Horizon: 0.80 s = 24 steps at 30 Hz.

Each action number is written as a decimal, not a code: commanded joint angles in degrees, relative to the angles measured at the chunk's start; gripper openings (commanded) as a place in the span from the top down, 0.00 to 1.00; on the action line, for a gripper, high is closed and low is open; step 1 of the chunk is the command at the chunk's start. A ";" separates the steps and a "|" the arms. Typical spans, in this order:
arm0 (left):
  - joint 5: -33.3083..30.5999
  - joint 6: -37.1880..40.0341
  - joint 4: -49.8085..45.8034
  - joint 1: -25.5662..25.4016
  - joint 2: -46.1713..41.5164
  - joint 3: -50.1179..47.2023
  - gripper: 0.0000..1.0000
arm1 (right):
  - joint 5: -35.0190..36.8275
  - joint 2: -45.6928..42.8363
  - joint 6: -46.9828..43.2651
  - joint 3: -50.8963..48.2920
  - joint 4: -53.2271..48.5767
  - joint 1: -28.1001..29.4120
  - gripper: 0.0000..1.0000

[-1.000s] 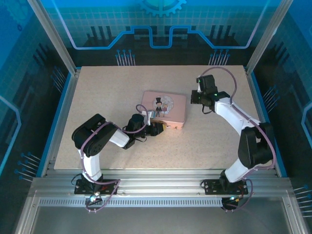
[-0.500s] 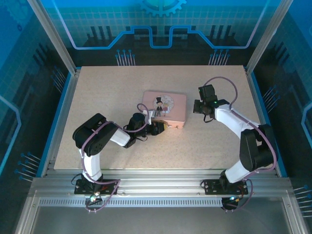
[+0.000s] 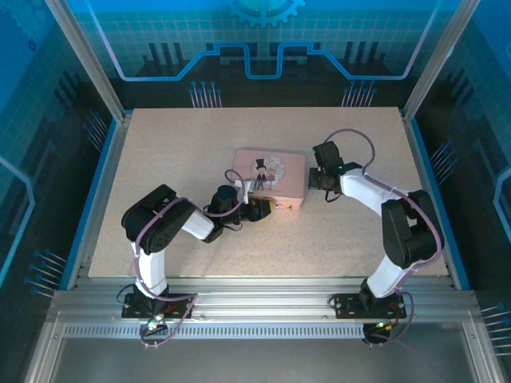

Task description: Unlock the padlock with the key

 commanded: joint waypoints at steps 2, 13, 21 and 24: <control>0.46 -2.14 4.58 0.23 2.52 0.37 0.70 | 0.01 1.80 0.63 2.44 1.22 0.87 1.00; -1.07 -5.65 11.50 -0.90 7.13 0.14 0.58 | -1.39 3.13 1.77 2.45 3.13 1.63 1.00; -2.67 -6.32 12.98 -1.48 8.90 0.20 0.54 | -1.93 3.42 2.39 3.21 3.71 2.78 1.00; -2.76 -6.35 12.88 -1.43 8.95 -0.13 0.61 | -1.84 3.49 2.42 3.48 3.60 2.89 1.00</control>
